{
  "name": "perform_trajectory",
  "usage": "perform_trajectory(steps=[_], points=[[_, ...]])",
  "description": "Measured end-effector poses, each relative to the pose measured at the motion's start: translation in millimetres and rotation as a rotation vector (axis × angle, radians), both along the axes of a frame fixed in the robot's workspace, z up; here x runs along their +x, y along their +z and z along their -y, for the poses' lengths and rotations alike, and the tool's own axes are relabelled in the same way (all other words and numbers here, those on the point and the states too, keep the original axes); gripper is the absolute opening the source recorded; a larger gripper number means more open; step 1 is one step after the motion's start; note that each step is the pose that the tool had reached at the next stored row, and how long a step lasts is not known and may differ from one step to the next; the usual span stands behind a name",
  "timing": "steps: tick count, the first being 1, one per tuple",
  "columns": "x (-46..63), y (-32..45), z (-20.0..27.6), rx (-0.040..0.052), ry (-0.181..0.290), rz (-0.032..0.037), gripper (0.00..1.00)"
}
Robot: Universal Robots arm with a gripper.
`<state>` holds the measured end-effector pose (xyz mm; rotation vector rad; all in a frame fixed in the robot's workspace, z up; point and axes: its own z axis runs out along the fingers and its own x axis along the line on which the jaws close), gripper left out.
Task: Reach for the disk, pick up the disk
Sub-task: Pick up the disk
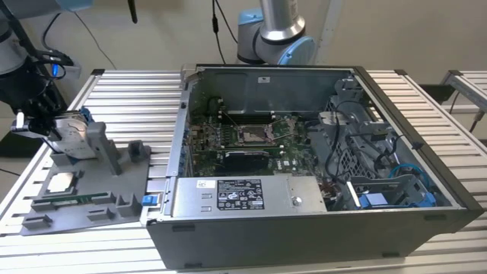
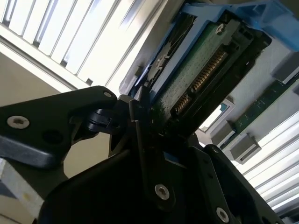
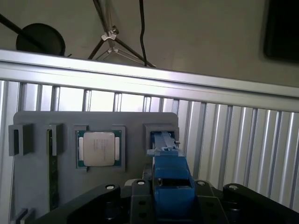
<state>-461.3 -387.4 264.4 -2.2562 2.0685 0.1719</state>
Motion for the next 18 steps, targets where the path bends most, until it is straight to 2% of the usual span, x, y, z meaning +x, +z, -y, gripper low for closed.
perform_trajectory(steps=[18], points=[[0.0, 1.9, 0.0, 0.0005, 0.0, -0.0002, 0.0]])
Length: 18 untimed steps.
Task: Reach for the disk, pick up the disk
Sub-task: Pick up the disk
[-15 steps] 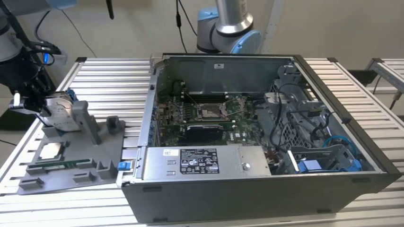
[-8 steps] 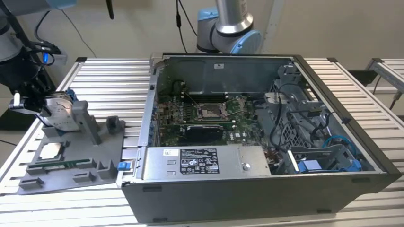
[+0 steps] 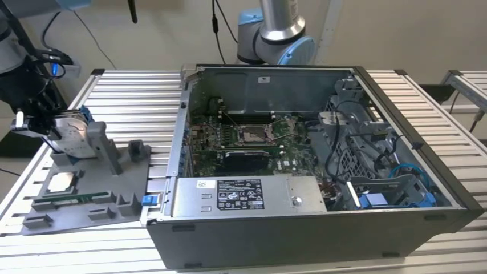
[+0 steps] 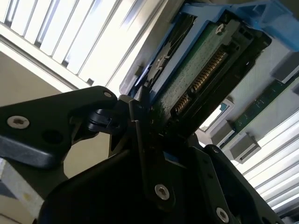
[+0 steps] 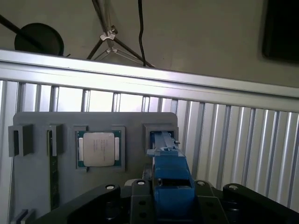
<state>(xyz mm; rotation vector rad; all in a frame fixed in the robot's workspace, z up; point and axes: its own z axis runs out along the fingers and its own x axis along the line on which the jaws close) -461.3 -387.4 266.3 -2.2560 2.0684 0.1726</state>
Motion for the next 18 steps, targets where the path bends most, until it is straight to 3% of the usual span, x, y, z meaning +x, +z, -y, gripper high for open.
perform_trajectory(steps=[11, 18], points=[[0.0, 8.3, 0.0, 0.0, 0.0, 0.0, 0.0], [0.0, 19.9, 0.0, 0.0, 0.0, -0.0001, 0.0]])
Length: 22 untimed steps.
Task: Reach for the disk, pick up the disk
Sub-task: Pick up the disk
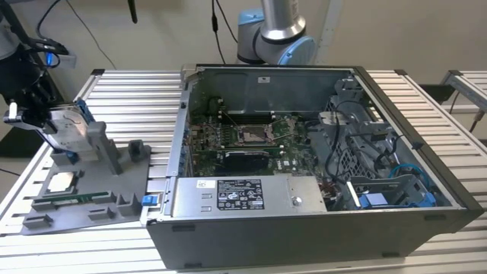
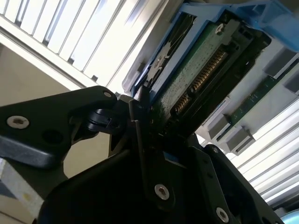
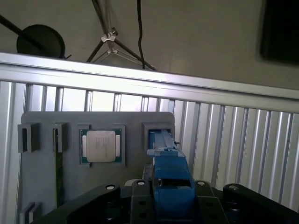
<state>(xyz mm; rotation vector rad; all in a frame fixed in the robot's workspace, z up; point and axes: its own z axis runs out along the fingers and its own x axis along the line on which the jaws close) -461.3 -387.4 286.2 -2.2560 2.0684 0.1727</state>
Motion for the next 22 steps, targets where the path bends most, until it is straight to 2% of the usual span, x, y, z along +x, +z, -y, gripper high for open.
perform_trajectory(steps=[15, 22], points=[[0.0, 35.8, 0.0, 0.0, 0.0, 0.0001, 0.0], [0.0, 58.1, 0.0, 0.0, 0.0, 0.0001, 0.0]])
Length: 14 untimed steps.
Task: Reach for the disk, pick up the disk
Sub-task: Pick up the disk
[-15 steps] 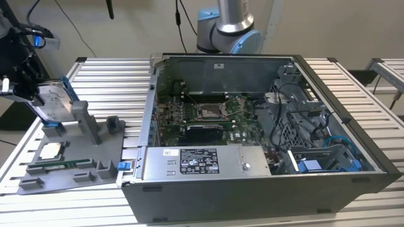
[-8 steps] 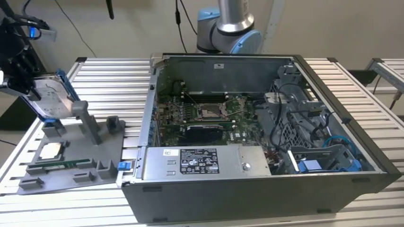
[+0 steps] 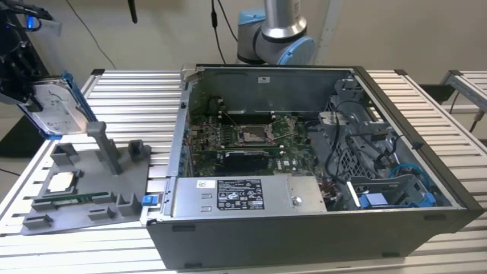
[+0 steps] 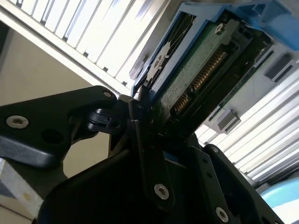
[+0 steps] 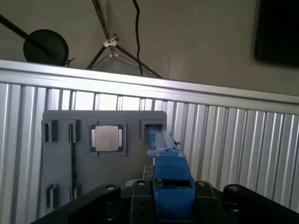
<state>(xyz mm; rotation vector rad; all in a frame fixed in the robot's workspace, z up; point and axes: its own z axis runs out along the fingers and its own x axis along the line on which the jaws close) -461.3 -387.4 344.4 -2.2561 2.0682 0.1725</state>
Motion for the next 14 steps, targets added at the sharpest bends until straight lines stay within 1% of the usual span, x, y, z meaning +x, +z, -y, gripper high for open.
perform_trajectory(steps=[8, 14], points=[[0.0, 25.7, 0.0, 0.0, 0.0, 0.0, 0.0], [0.0, 49.8, 0.0, 0.0, 0.0, 0.0, 0.0]])
